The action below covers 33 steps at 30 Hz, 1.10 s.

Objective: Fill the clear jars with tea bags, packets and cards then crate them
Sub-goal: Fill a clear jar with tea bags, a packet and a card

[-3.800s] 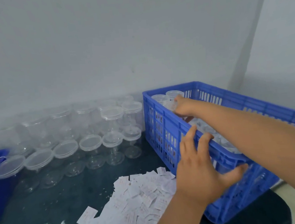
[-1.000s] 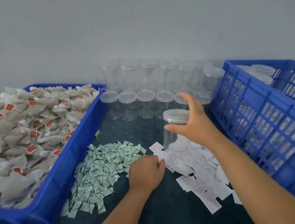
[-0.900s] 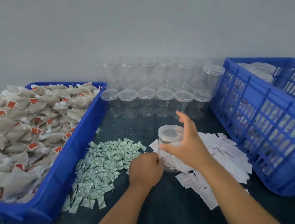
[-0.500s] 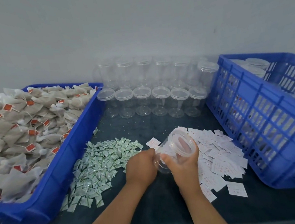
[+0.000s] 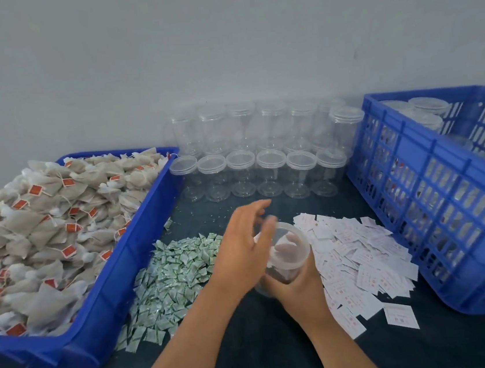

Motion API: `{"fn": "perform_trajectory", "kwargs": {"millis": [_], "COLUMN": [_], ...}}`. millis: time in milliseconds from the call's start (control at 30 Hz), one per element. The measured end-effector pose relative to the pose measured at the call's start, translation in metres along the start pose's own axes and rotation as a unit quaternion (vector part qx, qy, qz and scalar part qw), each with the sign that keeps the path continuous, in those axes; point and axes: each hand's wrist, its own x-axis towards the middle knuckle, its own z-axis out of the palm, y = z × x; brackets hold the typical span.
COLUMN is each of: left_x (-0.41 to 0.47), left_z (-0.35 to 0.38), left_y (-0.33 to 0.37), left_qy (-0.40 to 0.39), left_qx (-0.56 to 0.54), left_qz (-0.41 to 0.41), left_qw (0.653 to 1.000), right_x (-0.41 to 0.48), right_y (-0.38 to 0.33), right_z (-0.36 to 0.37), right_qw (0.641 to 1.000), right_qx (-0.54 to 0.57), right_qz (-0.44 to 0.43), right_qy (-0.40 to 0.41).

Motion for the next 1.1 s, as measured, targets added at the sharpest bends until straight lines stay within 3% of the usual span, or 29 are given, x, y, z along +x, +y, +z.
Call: {"fn": "perform_trajectory", "kwargs": {"millis": [100,200,333,467,567,667,800,933,1100], "left_x": [-0.006,-0.005,-0.015,-0.026,-0.034,-0.034,-0.03,-0.024,-0.028], "left_z": [-0.003,0.001,0.014,0.024,0.03,0.029,0.015,-0.013,-0.035], "left_y": [0.016,0.015,0.018,0.023,0.038,0.051,0.057,0.053,0.048], "left_qy": [-0.16,-0.18,-0.107,-0.033,-0.001,-0.057,-0.154,-0.206,-0.199], "left_qx": [0.119,0.239,0.233,0.252,0.33,0.411,0.462,0.444,0.38], "left_qz": [0.144,0.199,0.173,0.094,0.007,-0.061,-0.111,-0.122,-0.167], "left_qw": [0.969,0.933,0.951,0.963,0.944,0.908,0.866,0.863,0.888], "right_x": [-0.004,-0.005,0.0,0.0,-0.005,-0.01,-0.013,-0.011,-0.012], "right_y": [-0.002,-0.005,-0.008,-0.005,-0.004,-0.006,-0.021,-0.023,-0.016], "right_z": [0.001,0.0,0.001,0.002,-0.001,-0.001,-0.002,0.001,0.003], "right_qw": [0.996,0.981,0.953,0.928,0.944,0.95,0.983,0.971,0.971], "right_qx": [-0.078,-0.184,-0.276,-0.347,-0.32,-0.307,-0.186,-0.234,-0.226], "right_qz": [-0.006,-0.049,-0.124,-0.135,-0.066,-0.044,0.01,-0.025,-0.056], "right_qy": [-0.031,-0.035,0.013,0.012,-0.033,-0.034,-0.002,-0.031,-0.044]}}
